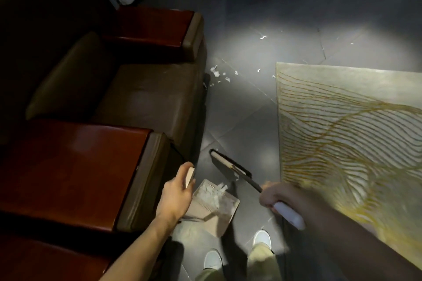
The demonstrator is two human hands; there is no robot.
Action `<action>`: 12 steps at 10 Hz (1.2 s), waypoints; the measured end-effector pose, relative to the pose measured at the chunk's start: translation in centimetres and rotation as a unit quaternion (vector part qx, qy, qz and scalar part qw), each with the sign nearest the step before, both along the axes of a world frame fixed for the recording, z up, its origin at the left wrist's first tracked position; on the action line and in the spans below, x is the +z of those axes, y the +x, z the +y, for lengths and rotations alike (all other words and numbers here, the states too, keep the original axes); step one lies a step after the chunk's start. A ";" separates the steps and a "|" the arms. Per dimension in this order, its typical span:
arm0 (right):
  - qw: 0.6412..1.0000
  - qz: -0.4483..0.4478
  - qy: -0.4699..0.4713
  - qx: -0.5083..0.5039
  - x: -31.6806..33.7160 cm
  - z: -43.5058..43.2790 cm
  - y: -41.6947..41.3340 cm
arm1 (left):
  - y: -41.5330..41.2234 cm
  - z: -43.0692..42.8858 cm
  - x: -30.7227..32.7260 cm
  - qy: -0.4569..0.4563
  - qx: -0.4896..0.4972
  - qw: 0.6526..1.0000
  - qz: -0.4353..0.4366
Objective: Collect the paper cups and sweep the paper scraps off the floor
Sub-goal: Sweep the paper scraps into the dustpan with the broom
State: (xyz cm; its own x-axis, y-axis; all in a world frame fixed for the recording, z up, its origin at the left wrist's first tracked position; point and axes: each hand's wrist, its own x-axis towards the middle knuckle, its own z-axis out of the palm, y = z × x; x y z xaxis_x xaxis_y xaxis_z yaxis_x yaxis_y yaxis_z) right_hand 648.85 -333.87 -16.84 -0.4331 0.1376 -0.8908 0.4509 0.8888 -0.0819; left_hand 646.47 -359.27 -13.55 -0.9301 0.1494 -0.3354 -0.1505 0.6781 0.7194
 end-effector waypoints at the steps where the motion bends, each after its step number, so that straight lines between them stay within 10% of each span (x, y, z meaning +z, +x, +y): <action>1: 1.000 -0.008 -0.018 -0.013 2.2 -1.0 1.6 | -1.6 0.7 0.9 0.010 0.016 1.000 -0.011; 6: 0.997 -0.017 -0.074 0.005 10.9 2.6 -0.5 | -5.3 5.1 2.2 0.091 0.032 0.995 0.028; 12: 0.991 0.065 -0.059 -0.106 15.0 25.2 -24.7 | -28.5 22.1 2.2 0.075 0.086 0.990 0.089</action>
State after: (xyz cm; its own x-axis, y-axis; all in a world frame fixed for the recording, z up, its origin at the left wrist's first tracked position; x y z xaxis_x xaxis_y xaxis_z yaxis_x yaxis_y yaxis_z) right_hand 624.14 -308.65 -1.82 -0.5173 0.1355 -0.8450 0.6046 0.7566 -0.2488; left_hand 617.97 -337.14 -11.37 -0.9884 0.0197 -0.1507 -0.1166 0.5375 0.8351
